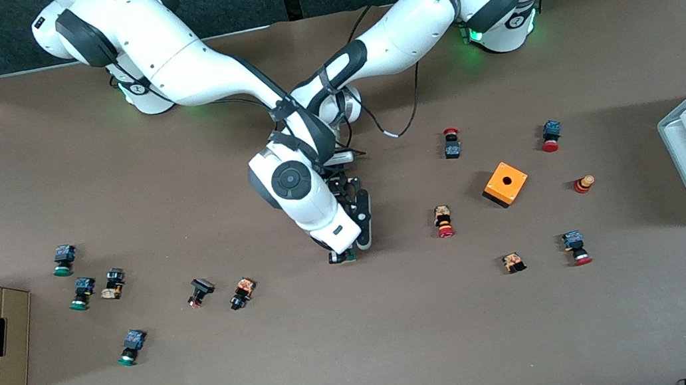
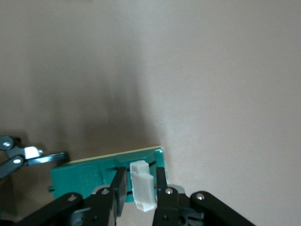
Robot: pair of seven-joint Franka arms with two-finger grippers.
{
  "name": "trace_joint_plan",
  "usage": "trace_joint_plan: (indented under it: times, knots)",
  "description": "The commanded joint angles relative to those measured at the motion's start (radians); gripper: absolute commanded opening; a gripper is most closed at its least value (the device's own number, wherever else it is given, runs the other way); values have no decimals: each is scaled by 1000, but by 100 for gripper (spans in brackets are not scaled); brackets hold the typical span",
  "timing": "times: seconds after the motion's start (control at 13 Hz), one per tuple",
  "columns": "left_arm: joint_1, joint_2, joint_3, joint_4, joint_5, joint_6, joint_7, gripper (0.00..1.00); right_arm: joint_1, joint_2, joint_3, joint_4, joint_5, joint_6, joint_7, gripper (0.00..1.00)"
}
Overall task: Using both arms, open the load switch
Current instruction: 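Push the white handle down toward the base with the right gripper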
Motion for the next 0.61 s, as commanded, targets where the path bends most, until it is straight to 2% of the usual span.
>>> trace_joint_plan:
  times: [0.0,0.54]
  knots:
    - [-17,12,8,18,10,-15,-2,71,12,-31,-3,-38,14,-20,3,31]
    - [-17,12,10,18,10,-15,-2,71,9,-54,-3,-38,14,-62,3,31]
